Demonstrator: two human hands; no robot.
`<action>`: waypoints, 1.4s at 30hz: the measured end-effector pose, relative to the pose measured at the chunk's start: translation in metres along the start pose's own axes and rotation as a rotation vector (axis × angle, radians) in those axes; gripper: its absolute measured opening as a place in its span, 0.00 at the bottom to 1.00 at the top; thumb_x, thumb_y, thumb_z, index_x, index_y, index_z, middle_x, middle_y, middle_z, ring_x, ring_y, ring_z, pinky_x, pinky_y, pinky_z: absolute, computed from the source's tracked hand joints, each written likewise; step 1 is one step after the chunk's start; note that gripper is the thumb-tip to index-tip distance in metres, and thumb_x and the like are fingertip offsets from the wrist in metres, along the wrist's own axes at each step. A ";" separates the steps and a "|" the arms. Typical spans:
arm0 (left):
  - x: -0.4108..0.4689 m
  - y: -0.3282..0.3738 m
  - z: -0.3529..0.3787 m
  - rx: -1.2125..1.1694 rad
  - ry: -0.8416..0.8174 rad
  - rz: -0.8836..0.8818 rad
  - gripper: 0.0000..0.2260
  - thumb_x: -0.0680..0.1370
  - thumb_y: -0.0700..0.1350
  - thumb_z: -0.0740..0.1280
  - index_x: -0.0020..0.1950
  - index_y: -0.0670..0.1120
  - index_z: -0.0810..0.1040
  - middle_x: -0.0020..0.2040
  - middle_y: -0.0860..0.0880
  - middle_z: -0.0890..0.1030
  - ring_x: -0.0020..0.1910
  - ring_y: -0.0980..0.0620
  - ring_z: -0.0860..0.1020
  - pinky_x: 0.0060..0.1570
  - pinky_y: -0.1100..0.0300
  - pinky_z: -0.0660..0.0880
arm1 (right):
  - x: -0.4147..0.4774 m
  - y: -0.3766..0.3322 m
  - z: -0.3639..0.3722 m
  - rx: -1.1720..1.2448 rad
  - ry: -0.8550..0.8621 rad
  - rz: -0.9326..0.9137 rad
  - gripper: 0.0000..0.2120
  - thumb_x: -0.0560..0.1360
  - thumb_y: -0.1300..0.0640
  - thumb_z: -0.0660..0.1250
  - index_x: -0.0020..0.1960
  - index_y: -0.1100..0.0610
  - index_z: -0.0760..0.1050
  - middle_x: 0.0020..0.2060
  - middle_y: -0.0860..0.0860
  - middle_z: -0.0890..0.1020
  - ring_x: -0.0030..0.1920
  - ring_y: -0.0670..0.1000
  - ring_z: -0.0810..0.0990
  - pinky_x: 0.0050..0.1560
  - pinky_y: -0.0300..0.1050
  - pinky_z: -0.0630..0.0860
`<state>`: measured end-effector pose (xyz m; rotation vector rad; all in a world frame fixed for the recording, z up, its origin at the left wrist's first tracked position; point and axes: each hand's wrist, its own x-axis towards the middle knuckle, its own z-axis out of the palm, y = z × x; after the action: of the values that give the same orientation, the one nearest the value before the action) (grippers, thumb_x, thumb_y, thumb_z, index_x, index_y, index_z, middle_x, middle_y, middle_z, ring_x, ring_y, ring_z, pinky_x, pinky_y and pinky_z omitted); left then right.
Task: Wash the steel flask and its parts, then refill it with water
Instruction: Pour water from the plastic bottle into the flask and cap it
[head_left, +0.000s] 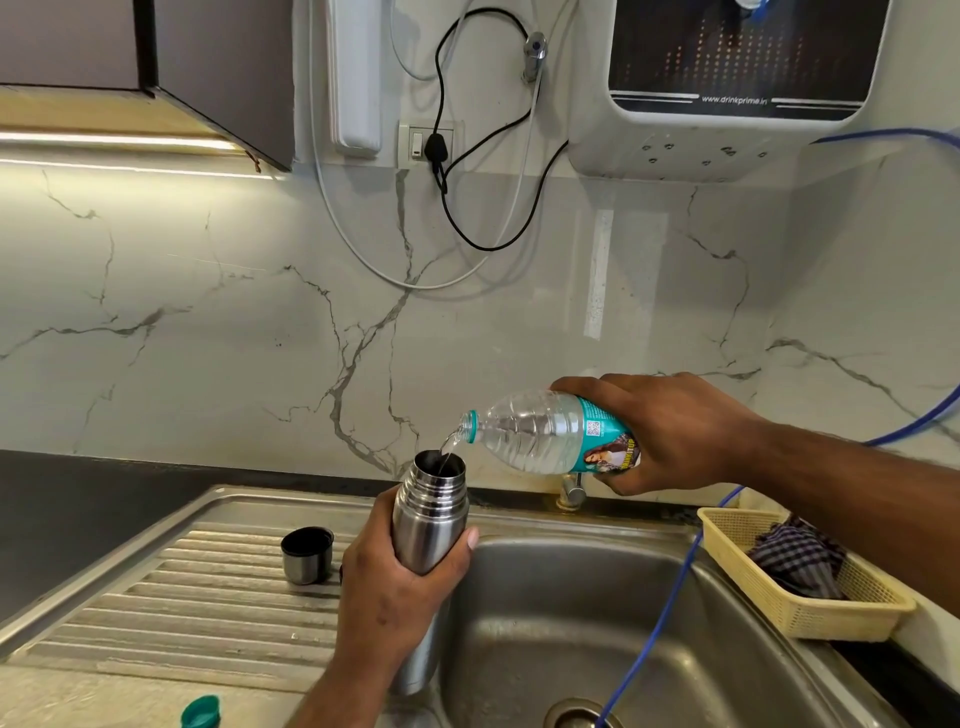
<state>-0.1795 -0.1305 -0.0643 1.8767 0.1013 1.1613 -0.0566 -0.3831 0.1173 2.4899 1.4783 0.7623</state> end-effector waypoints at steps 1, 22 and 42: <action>0.000 0.000 0.000 0.001 0.002 -0.001 0.29 0.63 0.69 0.73 0.60 0.59 0.73 0.48 0.59 0.80 0.43 0.59 0.81 0.41 0.66 0.77 | 0.000 0.000 0.000 -0.002 0.001 -0.002 0.46 0.71 0.31 0.67 0.80 0.38 0.47 0.69 0.42 0.75 0.62 0.47 0.77 0.56 0.43 0.79; 0.000 0.001 -0.001 0.008 0.016 0.015 0.29 0.64 0.68 0.73 0.59 0.57 0.74 0.47 0.58 0.81 0.42 0.59 0.81 0.40 0.65 0.78 | 0.000 -0.001 -0.002 -0.014 0.009 0.002 0.46 0.70 0.29 0.64 0.80 0.38 0.46 0.68 0.43 0.75 0.61 0.47 0.77 0.52 0.37 0.74; 0.000 0.001 -0.001 0.004 0.015 -0.009 0.31 0.64 0.69 0.72 0.61 0.55 0.74 0.48 0.57 0.81 0.43 0.57 0.81 0.42 0.60 0.80 | 0.004 0.000 -0.008 -0.033 0.016 -0.010 0.45 0.71 0.32 0.65 0.81 0.39 0.47 0.68 0.44 0.75 0.61 0.48 0.77 0.49 0.36 0.75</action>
<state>-0.1805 -0.1298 -0.0632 1.8694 0.1205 1.1701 -0.0594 -0.3808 0.1259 2.4562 1.4702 0.8007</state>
